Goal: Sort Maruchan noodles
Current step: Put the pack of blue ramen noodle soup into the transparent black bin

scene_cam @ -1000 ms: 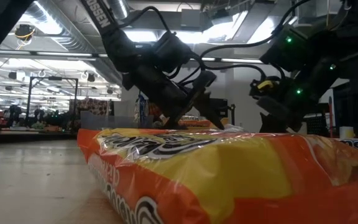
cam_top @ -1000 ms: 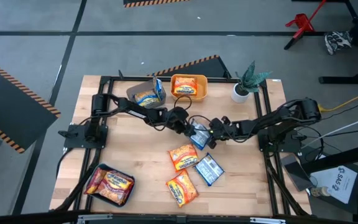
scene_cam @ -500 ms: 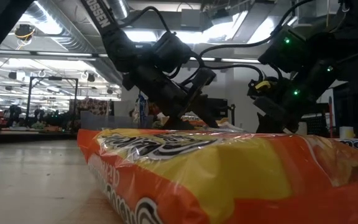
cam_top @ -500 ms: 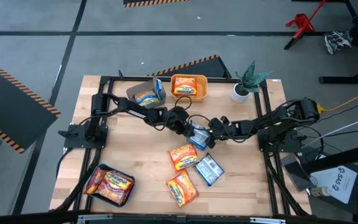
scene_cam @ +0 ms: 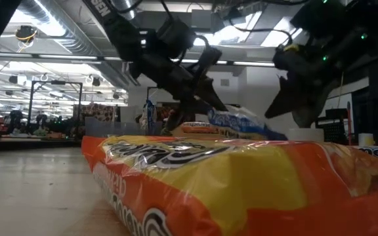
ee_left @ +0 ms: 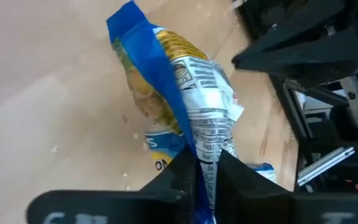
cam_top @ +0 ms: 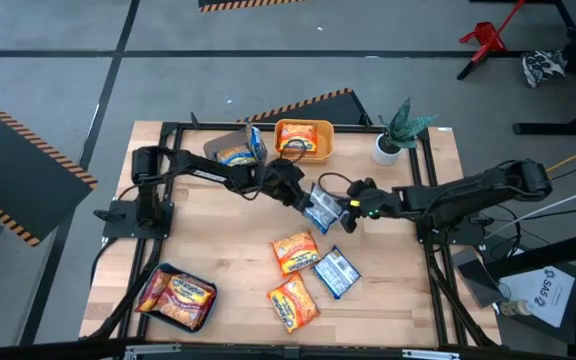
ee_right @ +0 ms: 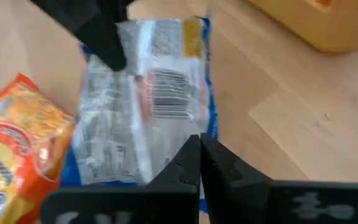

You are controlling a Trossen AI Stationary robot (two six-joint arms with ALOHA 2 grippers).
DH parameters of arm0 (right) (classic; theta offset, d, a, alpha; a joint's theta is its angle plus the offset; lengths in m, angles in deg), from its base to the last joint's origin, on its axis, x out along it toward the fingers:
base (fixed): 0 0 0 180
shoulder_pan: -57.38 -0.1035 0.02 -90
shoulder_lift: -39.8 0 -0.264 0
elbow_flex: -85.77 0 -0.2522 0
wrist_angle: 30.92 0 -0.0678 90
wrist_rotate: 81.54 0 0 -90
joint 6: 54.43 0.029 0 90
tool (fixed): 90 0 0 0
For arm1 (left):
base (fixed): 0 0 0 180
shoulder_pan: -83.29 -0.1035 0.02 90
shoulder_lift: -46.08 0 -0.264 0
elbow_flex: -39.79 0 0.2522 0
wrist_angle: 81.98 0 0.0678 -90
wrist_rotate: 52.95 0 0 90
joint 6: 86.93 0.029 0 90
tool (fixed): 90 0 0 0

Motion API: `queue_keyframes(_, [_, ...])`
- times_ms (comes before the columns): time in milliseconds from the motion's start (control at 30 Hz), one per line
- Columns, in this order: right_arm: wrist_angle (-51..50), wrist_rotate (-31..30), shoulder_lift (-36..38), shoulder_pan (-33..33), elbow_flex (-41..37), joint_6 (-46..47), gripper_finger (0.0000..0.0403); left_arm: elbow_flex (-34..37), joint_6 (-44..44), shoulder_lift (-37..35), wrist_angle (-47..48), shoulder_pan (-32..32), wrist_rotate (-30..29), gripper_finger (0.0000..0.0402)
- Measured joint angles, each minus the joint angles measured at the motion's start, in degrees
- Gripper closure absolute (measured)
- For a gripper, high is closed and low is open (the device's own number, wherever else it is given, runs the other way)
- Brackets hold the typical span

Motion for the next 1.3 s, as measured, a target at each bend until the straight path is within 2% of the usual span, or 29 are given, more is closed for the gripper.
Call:
queue_keyframes(200, [-0.8,0.7,3.9,0.0,0.0,-0.4,0.0402,0.0,7.3,-4.9,5.7,0.1,-1.0,0.0398])
queue_keyframes(300, [-0.6,0.6,4.3,0.0,0.1,-0.4,0.0402,0.0,12.1,-8.0,11.7,0.1,-4.0,0.0398])
queue_keyframes(667, [-1.0,-2.0,4.3,0.0,0.1,-0.5,0.0402,0.0,27.4,-21.5,32.5,2.6,-25.6,0.0399])
queue_keyframes(1000, [-2.3,-2.4,4.1,0.0,0.1,-0.2,0.0402,0.0,24.8,-32.6,50.8,4.2,-49.0,0.0399])
queue_keyframes(1200, [-2.2,-2.3,3.6,0.0,0.1,0.3,0.0402,0.0,20.9,-34.5,59.1,4.1,-57.6,0.0400])
queue_keyframes(1300, [-2.4,-2.0,3.4,0.0,0.1,0.5,0.0402,0.0,20.8,-34.4,60.6,2.9,-59.9,0.0400])
